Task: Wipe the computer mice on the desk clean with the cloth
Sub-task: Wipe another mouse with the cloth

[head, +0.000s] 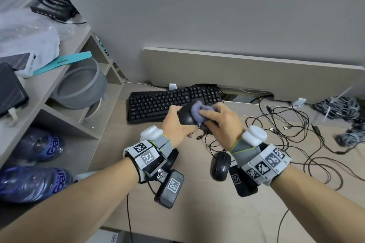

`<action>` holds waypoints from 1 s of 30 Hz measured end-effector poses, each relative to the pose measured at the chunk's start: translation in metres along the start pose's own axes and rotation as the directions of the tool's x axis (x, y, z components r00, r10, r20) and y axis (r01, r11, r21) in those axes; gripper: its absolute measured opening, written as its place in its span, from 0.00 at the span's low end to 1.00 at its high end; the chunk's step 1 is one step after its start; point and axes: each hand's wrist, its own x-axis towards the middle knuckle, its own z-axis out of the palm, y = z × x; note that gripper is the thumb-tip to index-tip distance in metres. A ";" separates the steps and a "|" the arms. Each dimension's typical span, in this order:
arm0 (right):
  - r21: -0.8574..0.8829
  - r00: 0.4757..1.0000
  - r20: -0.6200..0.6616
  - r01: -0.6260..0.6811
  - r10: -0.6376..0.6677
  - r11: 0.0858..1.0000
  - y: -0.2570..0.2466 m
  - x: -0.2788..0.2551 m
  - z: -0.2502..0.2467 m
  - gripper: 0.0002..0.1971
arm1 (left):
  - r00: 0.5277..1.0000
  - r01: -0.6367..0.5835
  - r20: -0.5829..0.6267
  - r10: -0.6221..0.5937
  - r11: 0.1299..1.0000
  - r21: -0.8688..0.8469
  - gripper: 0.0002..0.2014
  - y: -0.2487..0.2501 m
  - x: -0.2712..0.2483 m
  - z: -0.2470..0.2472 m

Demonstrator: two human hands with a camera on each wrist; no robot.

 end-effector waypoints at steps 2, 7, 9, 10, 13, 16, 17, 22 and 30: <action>-0.016 0.989 -0.067 -0.131 0.130 0.991 0.014 0.007 -0.004 0.14 | 1.000 -0.015 -0.015 0.015 1.000 0.012 0.26 0.000 -0.001 0.002; 0.012 0.998 0.010 0.059 -0.059 0.998 -0.009 -0.005 0.002 0.16 | 0.999 -0.031 -0.030 0.030 0.999 -0.020 0.26 0.002 0.001 0.003; 0.002 1.000 0.019 -0.003 0.003 1.000 0.001 0.001 0.000 0.15 | 0.999 -0.026 -0.022 0.026 1.000 -0.009 0.27 -0.001 0.000 0.002; -0.016 0.997 0.005 -0.072 0.072 0.997 0.010 0.006 -0.001 0.13 | 0.999 -0.034 -0.014 0.034 0.999 0.007 0.27 -0.002 -0.001 0.001; -0.029 0.980 -0.014 -0.198 0.197 0.980 0.023 0.010 -0.003 0.12 | 0.998 -0.068 0.012 0.068 0.995 0.068 0.28 -0.002 -0.002 0.002; -0.006 0.995 -0.044 -0.087 0.087 0.996 0.004 0.004 -0.002 0.14 | 0.998 -0.063 -0.024 0.064 0.997 0.049 0.29 0.000 0.001 0.004; 0.006 0.999 -0.038 -0.033 0.033 0.999 -0.004 0.001 -0.001 0.15 | 0.998 -0.060 -0.035 0.061 0.998 0.034 0.29 0.001 0.002 0.004; 0.041 1.000 0.006 0.020 -0.021 0.999 -0.004 -0.002 0.000 0.17 | 0.998 -0.046 -0.043 0.046 0.999 -0.002 0.28 0.000 0.001 0.002; 0.015 0.981 -0.021 -0.193 0.193 0.981 0.006 0.008 -0.011 0.15 | 0.993 -0.116 0.023 0.114 0.984 0.137 0.30 -0.001 -0.002 0.003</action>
